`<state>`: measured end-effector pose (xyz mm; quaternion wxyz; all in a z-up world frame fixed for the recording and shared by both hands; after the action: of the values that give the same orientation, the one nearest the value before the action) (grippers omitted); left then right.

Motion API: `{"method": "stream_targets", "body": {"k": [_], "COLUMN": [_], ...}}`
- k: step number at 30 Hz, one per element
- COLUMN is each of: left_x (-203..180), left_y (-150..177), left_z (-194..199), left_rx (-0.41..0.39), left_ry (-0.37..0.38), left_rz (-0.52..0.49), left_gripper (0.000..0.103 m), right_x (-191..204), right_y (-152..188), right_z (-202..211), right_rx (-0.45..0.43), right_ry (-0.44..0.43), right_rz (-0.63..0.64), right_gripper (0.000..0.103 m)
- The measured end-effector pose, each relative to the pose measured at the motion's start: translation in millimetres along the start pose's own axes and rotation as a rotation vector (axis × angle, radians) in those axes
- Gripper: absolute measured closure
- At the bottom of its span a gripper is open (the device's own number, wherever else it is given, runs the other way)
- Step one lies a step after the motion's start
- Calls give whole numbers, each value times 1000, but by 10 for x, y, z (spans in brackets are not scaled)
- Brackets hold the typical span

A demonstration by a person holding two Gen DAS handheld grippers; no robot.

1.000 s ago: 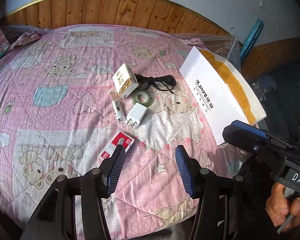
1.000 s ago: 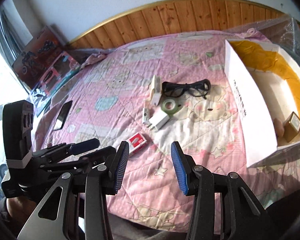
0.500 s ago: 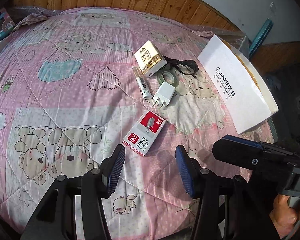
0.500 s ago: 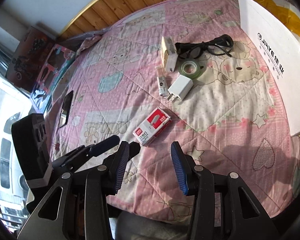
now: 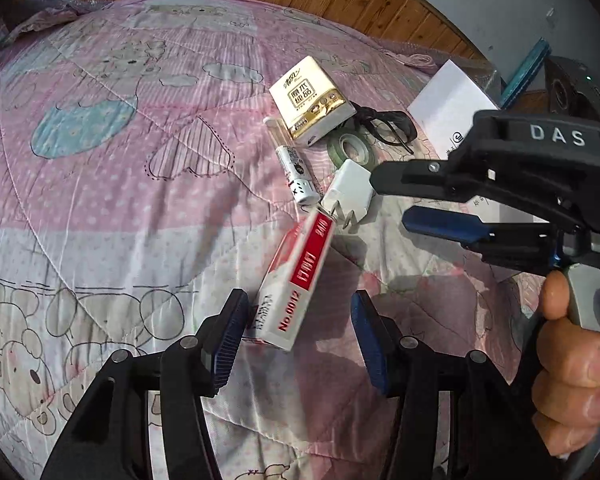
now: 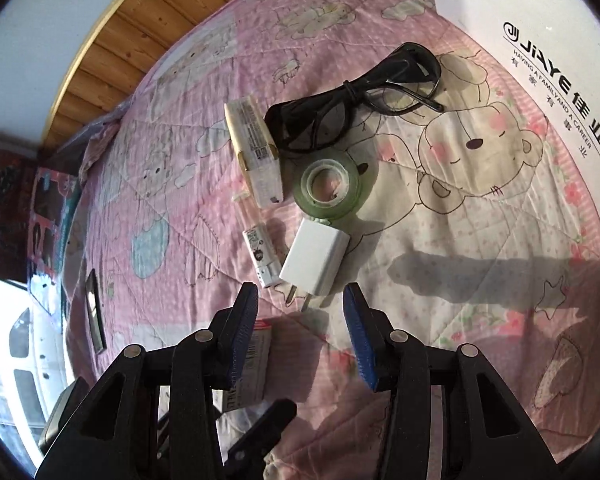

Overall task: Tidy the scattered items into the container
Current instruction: 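Move both tools back toward the red staple box on the bedspread, then grasp the red staple box with the left tool while the right tool grasps the white charger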

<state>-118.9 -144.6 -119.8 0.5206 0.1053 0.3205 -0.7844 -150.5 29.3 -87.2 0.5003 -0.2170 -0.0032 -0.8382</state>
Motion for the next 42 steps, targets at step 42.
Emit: {"method": "stream_targets", "body": {"k": [42], "left_x": [-65], "left_y": [-104], "left_z": [-19], "left_rx": [-77], "left_ry": [-41], "left_rz": [-31], "left_gripper": [88], "right_x": [154], "right_y": [195], "right_z": [28], "right_rx": [-68], "right_ry": [157], "right_rz": [291], "right_gripper": [70]}}
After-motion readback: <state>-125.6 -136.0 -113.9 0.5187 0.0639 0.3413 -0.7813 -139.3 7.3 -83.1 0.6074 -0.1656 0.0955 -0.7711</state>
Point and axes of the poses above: each gripper's, at about its wrist camera, not at the fingertips, and z roughly against the way its jaws point, x to its left, y to its underside, the point moved 2 cm from there along -z, roughly the way its jaws point, and after that the axes turned 4 degrees about y, right-handed, at the moved point
